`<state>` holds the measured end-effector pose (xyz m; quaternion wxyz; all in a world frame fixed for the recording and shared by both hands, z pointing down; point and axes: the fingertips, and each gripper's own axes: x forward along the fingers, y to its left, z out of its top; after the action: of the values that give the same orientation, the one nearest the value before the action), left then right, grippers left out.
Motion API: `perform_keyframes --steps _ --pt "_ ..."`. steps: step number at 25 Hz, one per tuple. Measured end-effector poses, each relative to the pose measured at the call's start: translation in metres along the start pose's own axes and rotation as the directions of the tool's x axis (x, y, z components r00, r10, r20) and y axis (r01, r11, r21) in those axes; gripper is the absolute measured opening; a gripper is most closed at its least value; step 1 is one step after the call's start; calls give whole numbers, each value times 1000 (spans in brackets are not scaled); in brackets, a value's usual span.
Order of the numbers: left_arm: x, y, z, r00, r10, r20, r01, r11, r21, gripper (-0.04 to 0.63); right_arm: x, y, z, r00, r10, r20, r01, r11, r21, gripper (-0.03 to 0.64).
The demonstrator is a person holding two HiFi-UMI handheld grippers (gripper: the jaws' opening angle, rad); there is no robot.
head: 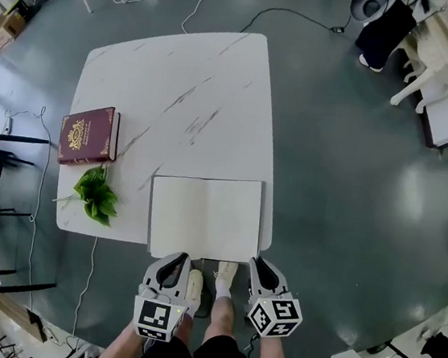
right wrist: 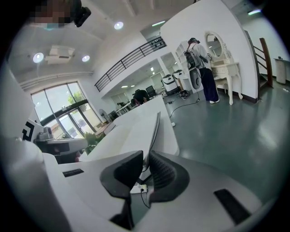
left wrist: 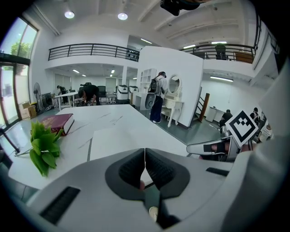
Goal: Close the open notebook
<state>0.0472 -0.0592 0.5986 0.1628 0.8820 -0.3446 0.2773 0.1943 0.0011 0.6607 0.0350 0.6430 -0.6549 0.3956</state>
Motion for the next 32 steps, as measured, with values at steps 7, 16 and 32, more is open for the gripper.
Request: perform_keyframes --steps 7,16,32 --pt "-24 14 15 998 34 52 -34 999 -3 25 -10 24 16 999 14 31 -12 999 -52 57" --pt "-65 28 28 992 67 103 -66 998 -14 25 -25 69 36 998 35 60 -25 989 -149 52" --pt "-121 72 20 975 169 146 -159 984 -80 25 -22 150 42 990 128 58 -104 944 -312 48"
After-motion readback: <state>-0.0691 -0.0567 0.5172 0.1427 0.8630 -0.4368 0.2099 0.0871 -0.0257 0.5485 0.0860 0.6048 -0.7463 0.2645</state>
